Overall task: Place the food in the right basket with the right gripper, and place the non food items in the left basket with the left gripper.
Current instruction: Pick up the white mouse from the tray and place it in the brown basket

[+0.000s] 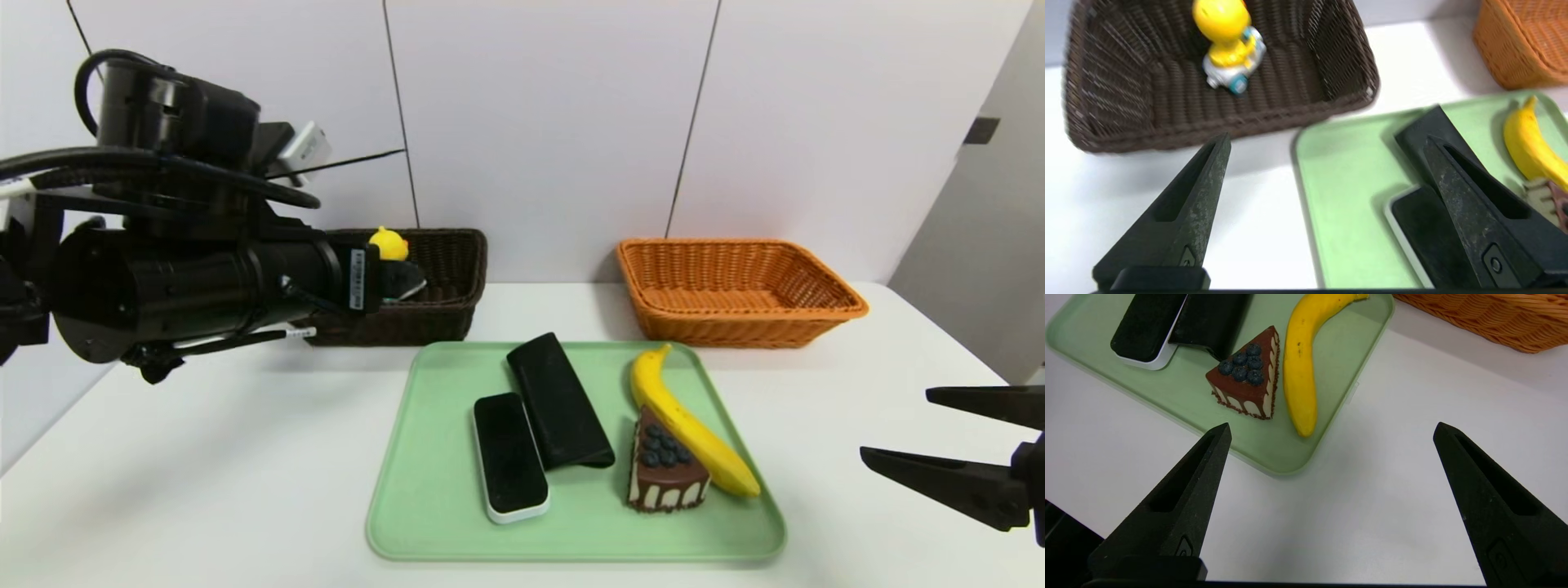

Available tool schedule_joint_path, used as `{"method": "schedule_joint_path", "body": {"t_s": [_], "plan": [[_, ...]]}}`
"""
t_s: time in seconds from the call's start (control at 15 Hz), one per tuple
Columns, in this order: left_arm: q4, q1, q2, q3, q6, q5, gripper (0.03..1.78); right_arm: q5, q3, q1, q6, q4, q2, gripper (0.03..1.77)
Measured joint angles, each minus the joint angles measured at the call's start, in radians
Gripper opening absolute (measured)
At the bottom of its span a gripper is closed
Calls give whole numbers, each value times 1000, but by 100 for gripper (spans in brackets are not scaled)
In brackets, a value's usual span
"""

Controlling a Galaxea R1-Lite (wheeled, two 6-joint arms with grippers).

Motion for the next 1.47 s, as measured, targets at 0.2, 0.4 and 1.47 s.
{"method": "schedule_joint_path", "body": {"t_s": [0.2, 0.4, 1.47], "plan": [[59, -136, 28, -2, -143, 73, 167, 0, 5, 0, 2, 0, 0, 171], [80, -208, 66, -5, -264, 79, 169, 0, 10, 0, 2, 0, 0, 171], [150, -383, 311, -5, -483, 188, 169, 0, 55, 0, 6, -5, -19, 171]]}}
